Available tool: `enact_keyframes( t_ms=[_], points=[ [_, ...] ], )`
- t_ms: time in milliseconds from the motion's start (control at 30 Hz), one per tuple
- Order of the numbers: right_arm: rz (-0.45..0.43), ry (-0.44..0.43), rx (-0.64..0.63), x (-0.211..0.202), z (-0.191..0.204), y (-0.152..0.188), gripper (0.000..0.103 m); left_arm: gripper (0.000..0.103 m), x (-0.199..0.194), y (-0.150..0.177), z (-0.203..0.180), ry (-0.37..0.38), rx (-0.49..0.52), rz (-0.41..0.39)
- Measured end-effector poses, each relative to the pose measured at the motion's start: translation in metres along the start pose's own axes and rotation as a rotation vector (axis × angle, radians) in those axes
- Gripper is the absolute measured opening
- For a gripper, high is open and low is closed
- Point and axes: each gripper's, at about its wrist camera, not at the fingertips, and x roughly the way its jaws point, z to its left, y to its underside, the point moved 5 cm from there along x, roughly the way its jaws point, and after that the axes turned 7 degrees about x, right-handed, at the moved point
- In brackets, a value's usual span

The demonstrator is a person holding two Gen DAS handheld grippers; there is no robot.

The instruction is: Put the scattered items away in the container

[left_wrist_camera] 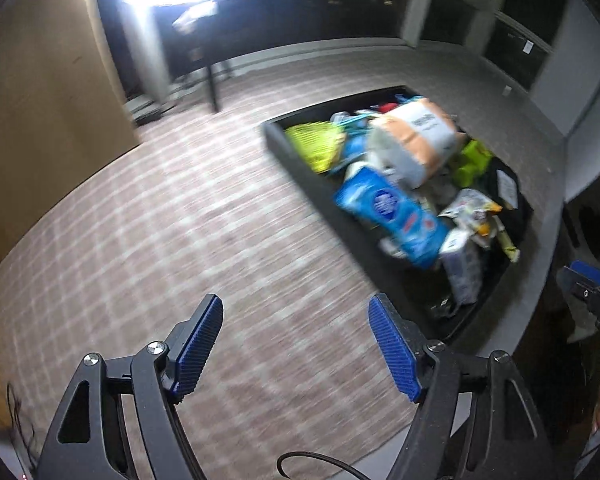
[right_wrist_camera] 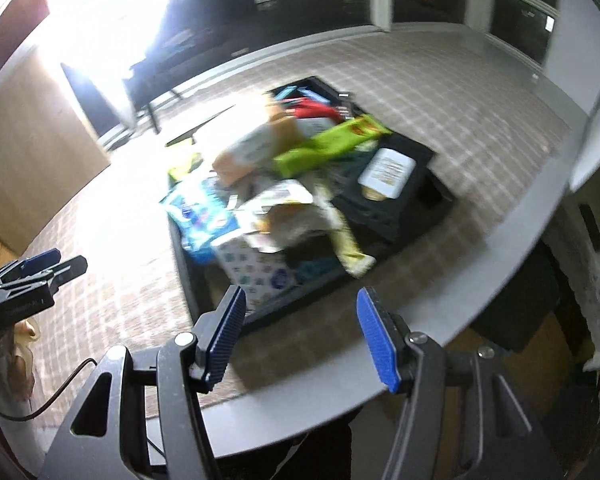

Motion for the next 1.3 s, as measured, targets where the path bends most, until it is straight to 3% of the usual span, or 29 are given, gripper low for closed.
enact_keyframes(
  t_ms=[400,733,1300],
  points=[
    [0.036,-0.107,-0.224,0.02,0.096,0.011,0.057,0.075,-0.036,0.059,0.06,-0.1,-0.224,-0.013],
    [0.074,-0.19,-0.399,0.028,0.171,0.038,0.057,0.077,-0.06,0.101,0.105,-0.17,-0.354,-0.029],
    [0.109,-0.236,-0.477,0.037,0.21,0.049,0.057,0.077,-0.06,0.126,0.126,-0.218,-0.443,0.006]
  ],
)
